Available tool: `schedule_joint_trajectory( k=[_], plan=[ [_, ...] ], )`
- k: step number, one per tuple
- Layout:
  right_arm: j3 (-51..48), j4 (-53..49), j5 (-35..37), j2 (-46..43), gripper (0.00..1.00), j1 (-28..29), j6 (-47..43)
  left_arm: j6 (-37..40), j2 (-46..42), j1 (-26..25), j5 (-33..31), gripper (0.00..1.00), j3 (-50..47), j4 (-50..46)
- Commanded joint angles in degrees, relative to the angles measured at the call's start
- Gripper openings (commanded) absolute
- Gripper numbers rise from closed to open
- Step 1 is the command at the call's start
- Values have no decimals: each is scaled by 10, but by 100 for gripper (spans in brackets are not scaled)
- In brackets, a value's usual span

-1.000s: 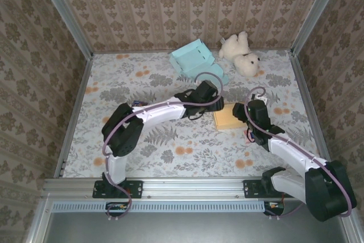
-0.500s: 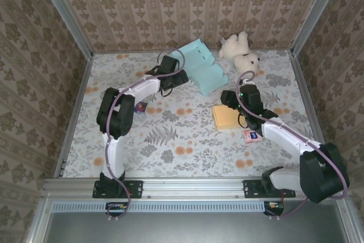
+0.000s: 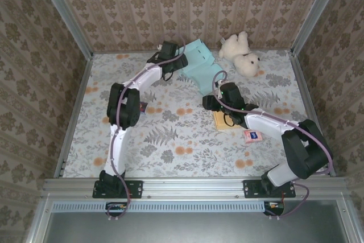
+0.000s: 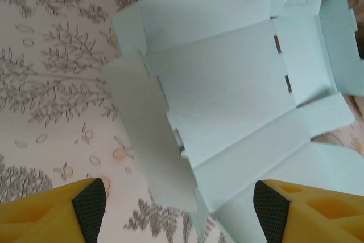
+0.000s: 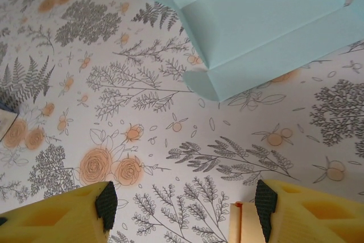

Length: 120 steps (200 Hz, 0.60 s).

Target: Fold the paper box

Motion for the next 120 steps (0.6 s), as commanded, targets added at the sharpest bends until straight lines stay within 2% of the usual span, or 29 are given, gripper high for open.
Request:
schedule_joint_trajectory(
  k=[1, 7, 44, 69, 83, 105, 120],
  plan=[
    [21, -2, -18, 11, 69, 6, -20, 7, 54, 4, -28, 79, 80, -102],
    [22, -2, -22, 12, 69, 8, -22, 6, 67, 22, -28, 79, 99, -117],
    [19, 0, -40, 10, 69, 16, -34, 8, 101, 32, -27, 77, 136, -131],
    [19, -4, -43, 15, 69, 20, -35, 16, 106, 35, -28, 68, 139, -127],
    [20, -5, -43, 17, 69, 22, -36, 18, 105, 35, -30, 66, 139, -127],
    [20, -6, -42, 22, 69, 24, -37, 20, 101, 35, -29, 56, 137, -127],
    [19, -6, -42, 22, 69, 27, -37, 21, 91, 35, -31, 44, 126, -123]
  ],
)
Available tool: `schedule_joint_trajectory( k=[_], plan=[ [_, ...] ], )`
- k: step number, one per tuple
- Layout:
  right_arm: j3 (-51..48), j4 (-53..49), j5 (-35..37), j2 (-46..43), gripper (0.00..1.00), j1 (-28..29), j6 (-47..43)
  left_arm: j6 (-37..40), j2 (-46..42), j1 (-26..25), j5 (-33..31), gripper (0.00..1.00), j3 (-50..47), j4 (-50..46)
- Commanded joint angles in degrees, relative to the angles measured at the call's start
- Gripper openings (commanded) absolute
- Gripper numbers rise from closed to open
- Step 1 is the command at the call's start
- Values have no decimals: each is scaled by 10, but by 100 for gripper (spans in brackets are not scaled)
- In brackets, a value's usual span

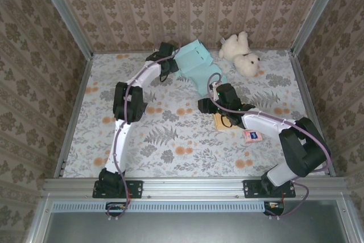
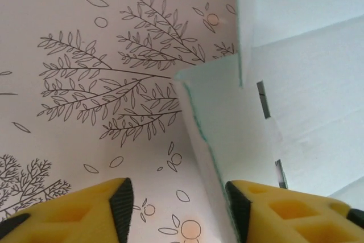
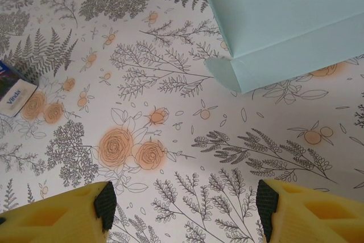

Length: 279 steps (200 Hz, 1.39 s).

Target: Fold the paper box

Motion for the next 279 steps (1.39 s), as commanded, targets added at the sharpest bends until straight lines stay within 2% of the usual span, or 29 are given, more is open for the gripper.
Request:
schedule_joint_trajectory(
  k=[1, 32, 50, 76, 115, 181, 202, 206, 243, 279],
  plan=[
    [13, -6, -11, 10, 69, 6, -10, 6, -15, 1, -10, 44, 8, -6],
    [13, -12, -11, 6, 69, 14, -14, 7, -45, 1, -28, 19, -23, 15],
    [13, -19, -11, 0, 68, 20, -20, 12, -65, 1, -33, 0, -35, 26],
    [13, -35, -5, -15, 67, 32, -24, 17, -120, 0, -34, 0, -72, 53],
    [4, -60, 16, -62, 67, 48, -23, 49, -285, -5, -88, 0, -229, 156],
    [-17, -110, 44, -173, 67, 89, 13, 83, -588, -20, -102, 0, -478, 158],
    [-23, -127, 53, -211, 67, 103, 30, 83, -698, -22, -84, 0, -568, 153],
    [-25, -131, 54, -219, 67, 105, 34, 82, -719, -39, -78, 0, -585, 152],
    [-39, -157, 60, -286, 67, 120, 67, 49, -895, -67, -4, 0, -739, 161],
    [-68, -170, 62, -336, 67, 133, 85, 14, -987, -100, 59, 0, -856, 164]
  ],
)
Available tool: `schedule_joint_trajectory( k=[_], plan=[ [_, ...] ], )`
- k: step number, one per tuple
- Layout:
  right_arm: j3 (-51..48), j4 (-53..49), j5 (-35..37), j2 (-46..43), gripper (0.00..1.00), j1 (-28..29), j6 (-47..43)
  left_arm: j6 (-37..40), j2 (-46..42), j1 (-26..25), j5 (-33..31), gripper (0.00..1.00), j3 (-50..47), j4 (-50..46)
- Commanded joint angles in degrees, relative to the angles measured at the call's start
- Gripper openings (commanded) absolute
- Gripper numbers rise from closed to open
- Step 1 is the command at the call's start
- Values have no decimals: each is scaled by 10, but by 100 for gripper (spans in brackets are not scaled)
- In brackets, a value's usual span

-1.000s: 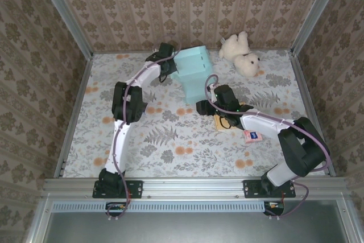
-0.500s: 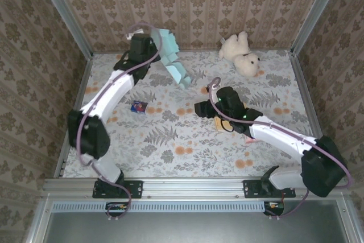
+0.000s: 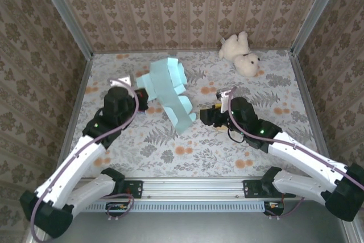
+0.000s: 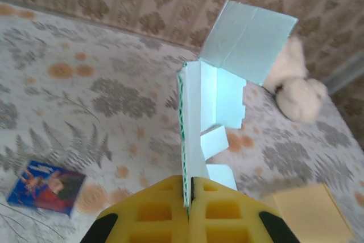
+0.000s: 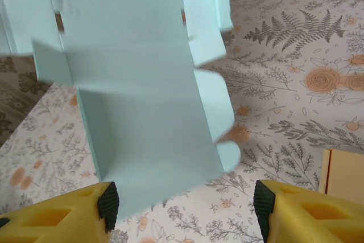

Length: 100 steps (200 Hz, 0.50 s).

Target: Fold the paper box

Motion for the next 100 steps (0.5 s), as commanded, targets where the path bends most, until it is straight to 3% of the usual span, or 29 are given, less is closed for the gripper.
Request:
schedule_joint_trajectory(
  k=[1, 28, 66, 100],
  plan=[
    [-24, -26, 15, -29, 67, 8, 26, -34, -35, -17, 63, 0, -61, 11],
    [-51, -25, 22, -47, 67, 9, 32, -53, -33, -40, 80, 0, -127, 45],
    [-58, -37, 27, -31, 67, 8, 21, -42, 25, -58, 22, 0, -156, 54],
    [-42, 4, 4, 22, 69, 21, -87, 9, 59, -61, -15, 0, -180, 76]
  ],
)
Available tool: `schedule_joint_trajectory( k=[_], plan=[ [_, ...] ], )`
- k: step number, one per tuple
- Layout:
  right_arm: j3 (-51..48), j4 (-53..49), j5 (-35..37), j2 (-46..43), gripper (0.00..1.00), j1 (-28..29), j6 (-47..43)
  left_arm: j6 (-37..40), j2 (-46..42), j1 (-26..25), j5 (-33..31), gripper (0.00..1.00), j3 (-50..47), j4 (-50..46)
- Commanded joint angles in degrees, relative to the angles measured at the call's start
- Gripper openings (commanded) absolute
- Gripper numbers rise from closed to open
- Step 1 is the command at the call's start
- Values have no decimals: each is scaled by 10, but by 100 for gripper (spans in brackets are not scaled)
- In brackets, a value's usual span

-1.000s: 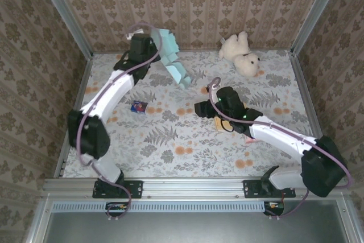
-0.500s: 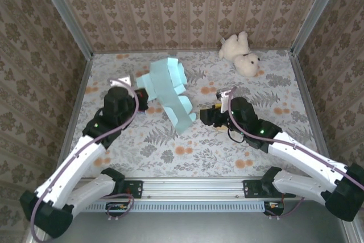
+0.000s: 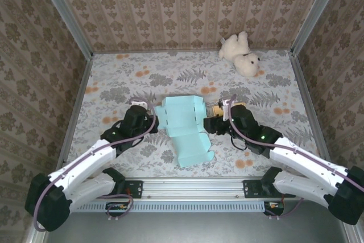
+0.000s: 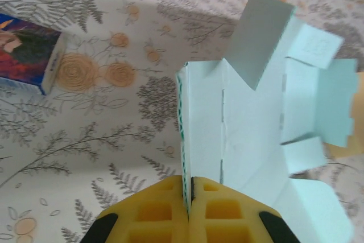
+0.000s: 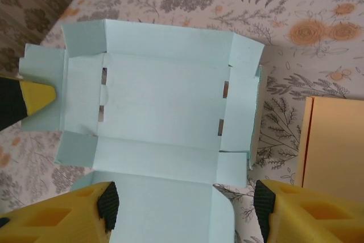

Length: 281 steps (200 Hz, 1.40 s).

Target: Fold the paper box

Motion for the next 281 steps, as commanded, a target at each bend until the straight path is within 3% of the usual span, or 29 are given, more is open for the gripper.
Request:
schedule_joint_trajectory(
  k=[1, 18, 42, 84, 111, 129, 192, 281],
  plan=[
    [12, 31, -12, 36, 69, 13, -93, 41, 8, -4, -34, 0, -23, 47],
    [29, 67, -53, 75, 70, 22, -203, 85, -9, -9, -20, 0, -65, 119],
    [108, 26, -87, 139, 70, 27, -365, 133, -50, -13, 4, 0, -116, 204],
    [298, -187, -139, 262, 67, 12, -647, 174, -104, -16, 1, 1, -166, 273],
    [464, -375, -162, 351, 59, -18, -703, 184, -124, -16, -34, 1, -188, 298],
    [519, -425, -142, 389, 60, -26, -742, 191, -130, -16, -47, 1, -198, 319],
    [586, -389, -92, 457, 61, -45, -810, 205, -141, -17, -32, 1, -212, 349],
    [650, -425, -118, 502, 59, -76, -862, 211, -142, -17, -29, 1, -214, 359]
  ],
)
